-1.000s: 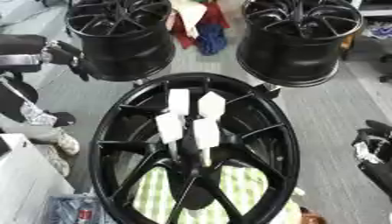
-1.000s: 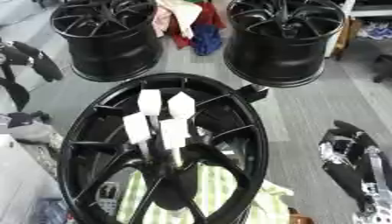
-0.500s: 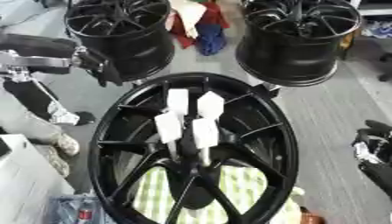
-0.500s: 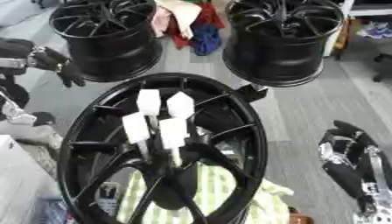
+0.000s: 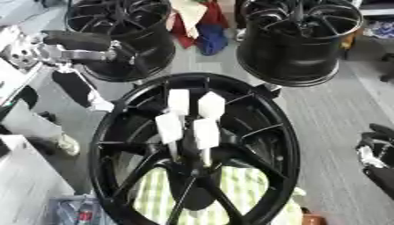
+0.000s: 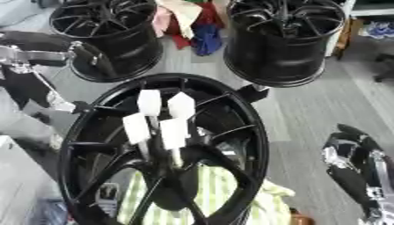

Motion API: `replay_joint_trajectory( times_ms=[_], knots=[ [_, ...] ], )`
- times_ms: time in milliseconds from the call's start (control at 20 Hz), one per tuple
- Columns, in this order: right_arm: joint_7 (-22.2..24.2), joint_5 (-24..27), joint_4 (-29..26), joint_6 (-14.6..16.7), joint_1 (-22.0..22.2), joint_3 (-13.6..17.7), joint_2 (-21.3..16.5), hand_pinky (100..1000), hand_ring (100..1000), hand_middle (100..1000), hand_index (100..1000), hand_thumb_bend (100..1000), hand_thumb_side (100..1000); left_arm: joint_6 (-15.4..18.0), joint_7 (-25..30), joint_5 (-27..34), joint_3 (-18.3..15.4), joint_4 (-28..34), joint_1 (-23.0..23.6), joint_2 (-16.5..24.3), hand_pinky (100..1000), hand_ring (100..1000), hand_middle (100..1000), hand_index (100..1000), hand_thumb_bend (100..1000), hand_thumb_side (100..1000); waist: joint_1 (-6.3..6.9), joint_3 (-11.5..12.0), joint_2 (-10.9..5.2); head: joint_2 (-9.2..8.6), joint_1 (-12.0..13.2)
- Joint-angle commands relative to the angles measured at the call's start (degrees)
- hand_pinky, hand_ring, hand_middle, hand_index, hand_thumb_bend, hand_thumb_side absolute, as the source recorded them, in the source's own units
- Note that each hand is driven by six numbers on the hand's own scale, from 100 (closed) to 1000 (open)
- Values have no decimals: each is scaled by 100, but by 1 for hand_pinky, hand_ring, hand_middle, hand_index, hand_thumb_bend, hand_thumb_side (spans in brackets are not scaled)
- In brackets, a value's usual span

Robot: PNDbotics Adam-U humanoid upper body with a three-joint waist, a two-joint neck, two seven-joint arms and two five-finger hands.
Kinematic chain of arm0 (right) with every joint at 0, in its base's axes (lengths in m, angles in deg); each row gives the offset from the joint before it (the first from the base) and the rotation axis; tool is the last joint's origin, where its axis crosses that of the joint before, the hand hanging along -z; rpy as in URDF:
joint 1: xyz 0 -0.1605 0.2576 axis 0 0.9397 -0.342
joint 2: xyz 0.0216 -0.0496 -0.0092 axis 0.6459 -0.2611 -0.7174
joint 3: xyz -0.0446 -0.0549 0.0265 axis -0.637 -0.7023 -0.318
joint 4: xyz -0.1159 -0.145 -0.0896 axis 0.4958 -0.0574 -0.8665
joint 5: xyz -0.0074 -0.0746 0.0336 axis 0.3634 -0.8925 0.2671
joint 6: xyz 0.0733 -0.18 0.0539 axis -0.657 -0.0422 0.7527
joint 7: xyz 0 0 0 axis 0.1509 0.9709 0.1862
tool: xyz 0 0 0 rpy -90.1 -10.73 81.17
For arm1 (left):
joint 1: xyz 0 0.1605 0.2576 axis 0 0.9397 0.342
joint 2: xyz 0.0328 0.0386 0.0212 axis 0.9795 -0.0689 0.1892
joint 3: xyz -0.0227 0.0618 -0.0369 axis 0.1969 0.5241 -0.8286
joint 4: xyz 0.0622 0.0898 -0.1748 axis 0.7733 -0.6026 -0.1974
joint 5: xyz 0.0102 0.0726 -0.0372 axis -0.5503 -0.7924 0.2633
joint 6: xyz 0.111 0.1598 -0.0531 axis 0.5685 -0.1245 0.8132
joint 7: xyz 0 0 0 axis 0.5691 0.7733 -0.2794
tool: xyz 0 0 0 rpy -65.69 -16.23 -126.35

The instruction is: Pull the pin out of the wheel hub.

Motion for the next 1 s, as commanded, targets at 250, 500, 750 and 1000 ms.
replay_joint_trajectory(
  times_ms=[250,500,750,1000],
  knots=[
    [65,49,-61,8,-85,-38,-127,694,590,654,795,100,249,331,79,-450,21,-597,-431,-483,744,707,773,863,409,371,-15,-73,-34,-12,118],
    [102,58,-69,4,-104,-68,-125,694,590,654,795,100,251,350,-239,-943,61,-907,-629,-830,745,706,777,868,408,352,-40,-143,-17,-24,208],
    [113,63,-74,-1,-110,-75,-123,694,590,654,795,100,249,420,-487,-1279,102,-1112,-694,-1016,744,705,778,868,400,342,-47,-182,-4,-35,241],
    [131,62,-76,-2,-128,-89,-110,694,590,653,794,100,249,388,-572,-1498,148,-1288,-734,-1267,724,689,772,864,411,354,-63,-271,32,-45,305]
  ],
)
